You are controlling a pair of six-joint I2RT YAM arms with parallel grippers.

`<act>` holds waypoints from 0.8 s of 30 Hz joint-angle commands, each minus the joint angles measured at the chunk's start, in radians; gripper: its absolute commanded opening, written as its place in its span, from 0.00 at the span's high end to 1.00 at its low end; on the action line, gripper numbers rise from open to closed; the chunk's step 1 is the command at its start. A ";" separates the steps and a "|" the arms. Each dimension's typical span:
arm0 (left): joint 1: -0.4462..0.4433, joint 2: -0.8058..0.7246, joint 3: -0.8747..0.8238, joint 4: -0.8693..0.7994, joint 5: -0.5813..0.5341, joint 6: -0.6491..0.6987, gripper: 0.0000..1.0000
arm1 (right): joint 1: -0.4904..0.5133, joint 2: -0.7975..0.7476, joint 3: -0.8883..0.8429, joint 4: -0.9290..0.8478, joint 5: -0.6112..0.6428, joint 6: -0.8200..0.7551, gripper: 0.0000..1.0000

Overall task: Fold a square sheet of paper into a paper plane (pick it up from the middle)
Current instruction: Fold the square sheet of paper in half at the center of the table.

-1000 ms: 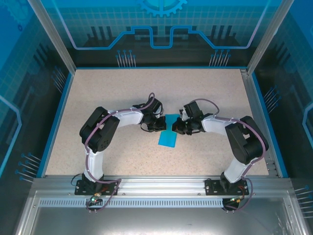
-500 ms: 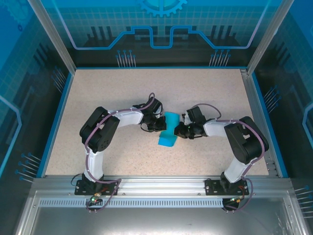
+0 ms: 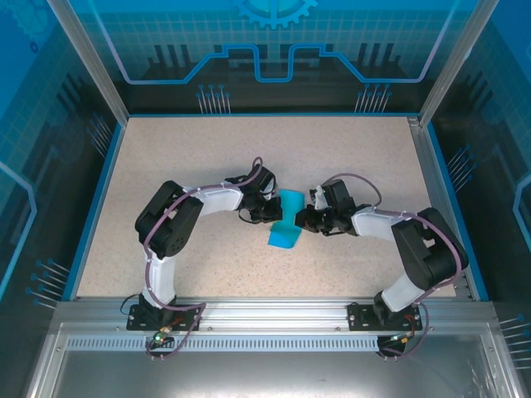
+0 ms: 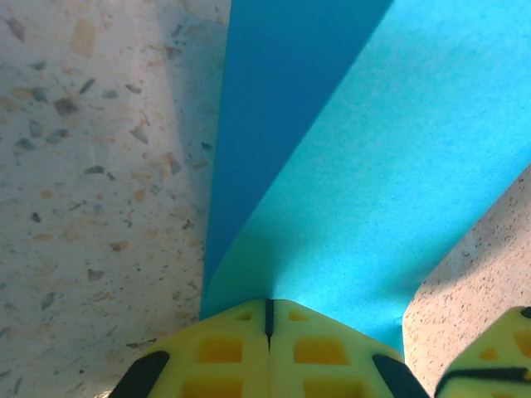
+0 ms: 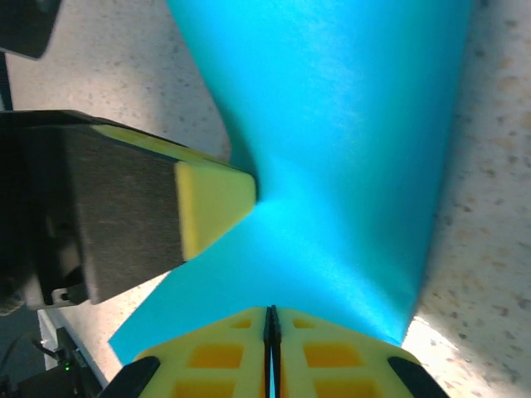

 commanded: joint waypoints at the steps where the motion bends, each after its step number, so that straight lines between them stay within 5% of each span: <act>1: -0.007 0.036 -0.020 -0.031 -0.026 0.020 1.00 | 0.008 0.038 -0.025 0.033 -0.056 0.009 0.89; 12: -0.007 0.038 -0.022 -0.033 -0.024 0.023 1.00 | 0.019 0.114 -0.058 0.003 0.019 -0.020 0.89; 24: -0.007 0.038 -0.019 -0.034 -0.023 0.021 1.00 | 0.061 -0.007 -0.078 0.054 -0.029 0.014 0.88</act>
